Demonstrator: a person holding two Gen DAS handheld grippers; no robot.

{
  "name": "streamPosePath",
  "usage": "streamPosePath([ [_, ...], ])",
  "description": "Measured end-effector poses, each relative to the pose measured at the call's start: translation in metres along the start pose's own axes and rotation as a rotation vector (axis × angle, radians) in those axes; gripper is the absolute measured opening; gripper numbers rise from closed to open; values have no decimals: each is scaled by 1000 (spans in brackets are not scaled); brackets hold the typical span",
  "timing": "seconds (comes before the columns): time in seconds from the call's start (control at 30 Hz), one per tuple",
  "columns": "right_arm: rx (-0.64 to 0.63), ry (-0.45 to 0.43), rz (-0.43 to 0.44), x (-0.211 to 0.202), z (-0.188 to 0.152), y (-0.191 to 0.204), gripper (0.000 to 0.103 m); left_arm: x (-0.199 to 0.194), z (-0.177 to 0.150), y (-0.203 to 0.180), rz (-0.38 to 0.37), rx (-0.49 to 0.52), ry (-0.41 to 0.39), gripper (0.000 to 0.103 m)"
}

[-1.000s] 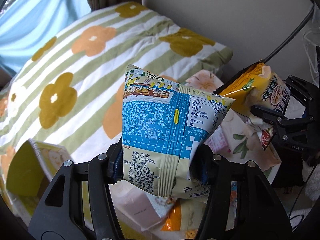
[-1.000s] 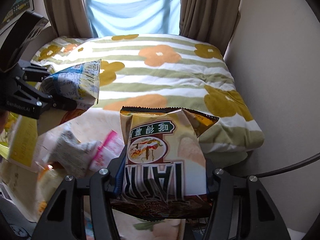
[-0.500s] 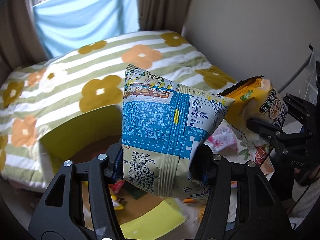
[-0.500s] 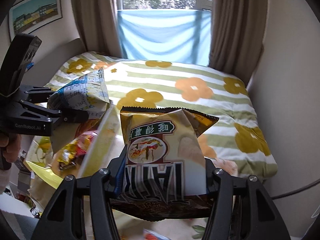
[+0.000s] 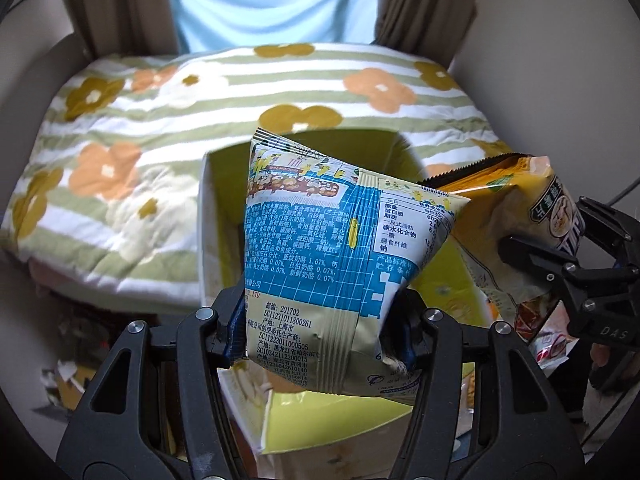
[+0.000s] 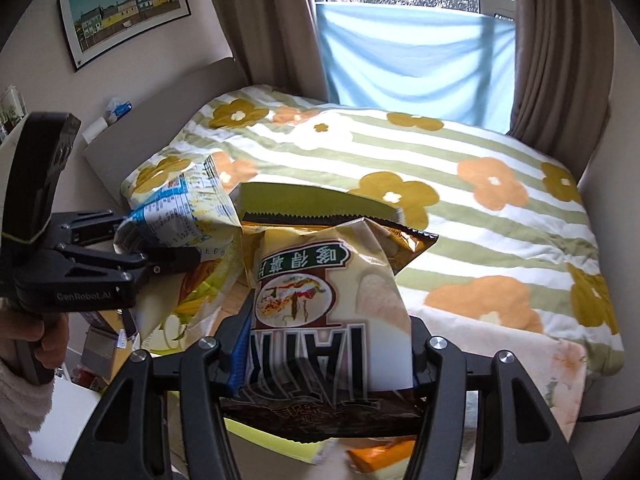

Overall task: Organize snacks
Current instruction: 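Carry the blue-white chip bag and Tayto bag over the box with both tools, then open both tools to drop the two bags into the box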

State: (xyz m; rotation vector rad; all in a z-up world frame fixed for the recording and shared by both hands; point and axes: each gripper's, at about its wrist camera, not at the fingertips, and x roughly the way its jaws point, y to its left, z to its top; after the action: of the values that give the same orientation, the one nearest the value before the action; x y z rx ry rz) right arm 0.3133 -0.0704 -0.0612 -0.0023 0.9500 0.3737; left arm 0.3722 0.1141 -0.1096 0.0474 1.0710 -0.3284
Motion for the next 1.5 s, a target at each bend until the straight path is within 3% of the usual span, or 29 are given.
streamPosePath([
  [0.17, 43, 66, -9, 26, -8, 2, 53, 31, -17, 6, 1, -34, 41, 55],
  [0.27, 50, 83, -33, 30, -10, -3, 53, 40, -21, 0, -24, -32, 40, 72],
  [0.3, 48, 85, -39, 29, -11, -5, 53, 44, -23, -2, -13, -33, 43, 93],
  [0.33, 45, 85, -45, 29, -11, -7, 53, 45, -25, -3, 5, -33, 36, 103],
  [0.53, 51, 98, -40, 28, -14, -17, 53, 48, -40, -5, 26, -23, 54, 103],
  [0.87, 18, 127, 26, 43, -12, 0, 55, 35, -56, -4, 87, -8, 52, 103],
  [0.93, 30, 125, 37, 45, -12, 1, 62, 33, -58, -5, 96, 2, 52, 103],
  [1.0, 40, 113, 40, 45, -13, 2, 84, 32, -62, -6, 99, 10, 53, 103],
  [1.03, 42, 109, 41, 44, -13, 2, 86, 31, -65, -7, 100, 15, 53, 103],
  [1.5, 58, 84, -13, 24, -19, 7, 87, 26, -67, -21, 79, 82, 37, 103],
])
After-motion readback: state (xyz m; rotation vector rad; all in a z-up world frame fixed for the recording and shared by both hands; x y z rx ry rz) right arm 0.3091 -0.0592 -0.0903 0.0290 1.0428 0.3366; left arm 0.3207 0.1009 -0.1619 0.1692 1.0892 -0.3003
